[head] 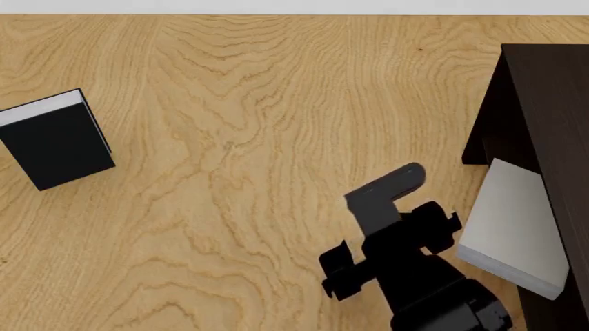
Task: Pick up the book on the right and place it on the cabinet shelf.
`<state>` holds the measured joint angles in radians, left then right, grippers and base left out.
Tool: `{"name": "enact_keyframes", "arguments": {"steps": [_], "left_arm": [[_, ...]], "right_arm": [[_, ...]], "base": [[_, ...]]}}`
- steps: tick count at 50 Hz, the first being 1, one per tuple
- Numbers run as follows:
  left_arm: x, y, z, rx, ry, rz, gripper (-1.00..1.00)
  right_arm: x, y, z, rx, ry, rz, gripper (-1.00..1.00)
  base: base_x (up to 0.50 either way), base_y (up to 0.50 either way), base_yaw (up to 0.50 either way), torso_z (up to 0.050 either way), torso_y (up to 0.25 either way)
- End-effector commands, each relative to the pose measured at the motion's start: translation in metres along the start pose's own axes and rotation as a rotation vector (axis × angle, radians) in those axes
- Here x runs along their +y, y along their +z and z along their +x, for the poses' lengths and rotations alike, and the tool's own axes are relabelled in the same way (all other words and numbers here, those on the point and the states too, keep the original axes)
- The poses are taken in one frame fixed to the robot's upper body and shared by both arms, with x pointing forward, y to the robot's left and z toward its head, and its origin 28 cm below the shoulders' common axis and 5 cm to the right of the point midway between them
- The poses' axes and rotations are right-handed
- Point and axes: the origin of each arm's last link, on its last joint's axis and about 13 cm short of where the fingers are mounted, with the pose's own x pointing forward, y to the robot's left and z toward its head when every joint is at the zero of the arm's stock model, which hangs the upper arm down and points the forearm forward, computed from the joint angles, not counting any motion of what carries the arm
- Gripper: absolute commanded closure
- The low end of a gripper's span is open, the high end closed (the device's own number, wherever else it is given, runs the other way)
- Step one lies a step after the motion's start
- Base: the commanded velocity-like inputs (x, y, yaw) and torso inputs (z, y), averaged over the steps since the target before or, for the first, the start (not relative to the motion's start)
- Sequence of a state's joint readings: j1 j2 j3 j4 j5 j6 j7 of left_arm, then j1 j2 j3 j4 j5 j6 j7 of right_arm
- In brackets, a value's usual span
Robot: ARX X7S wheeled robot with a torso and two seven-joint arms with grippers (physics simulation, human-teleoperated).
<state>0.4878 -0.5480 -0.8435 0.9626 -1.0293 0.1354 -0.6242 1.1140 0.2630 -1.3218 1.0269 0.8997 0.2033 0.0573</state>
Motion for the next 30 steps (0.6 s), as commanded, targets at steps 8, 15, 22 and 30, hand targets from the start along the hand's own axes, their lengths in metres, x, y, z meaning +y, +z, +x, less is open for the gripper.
{"name": "enact_keyframes", "arguments": {"steps": [8, 15, 22, 30], "left_arm": [[-0.0003, 0.0002, 0.0001, 0.0, -0.001, 0.001, -1.0], [0.0002, -0.0001, 0.0, -0.001, -0.001, 0.002, -1.0], [0.0001, -0.0001, 0.0, 0.0, -0.001, 0.002, -1.0], [-0.0001, -0.0003, 0.0, 0.001, 0.0, 0.002, -1.0]], "right_arm": [[-0.0027, 0.0023, 0.0029, 0.014, 0.021, 0.074, -1.0], [-0.0028, 0.0027, 0.0029, 0.012, 0.026, 0.08, -1.0], [-0.0047, 0.003, 0.0033, 0.022, 0.023, 0.096, -1.0], [-0.0074, 0.0024, 0.0033, 0.038, 0.009, 0.106, -1.0]], "base": [[0.0, 0.0, 0.0, 0.0, 0.0], [0.0, 0.0, 0.0, 0.0, 0.0], [0.0, 0.0, 0.0, 0.0, 0.0], [0.0, 0.0, 0.0, 0.0, 0.0]]}}
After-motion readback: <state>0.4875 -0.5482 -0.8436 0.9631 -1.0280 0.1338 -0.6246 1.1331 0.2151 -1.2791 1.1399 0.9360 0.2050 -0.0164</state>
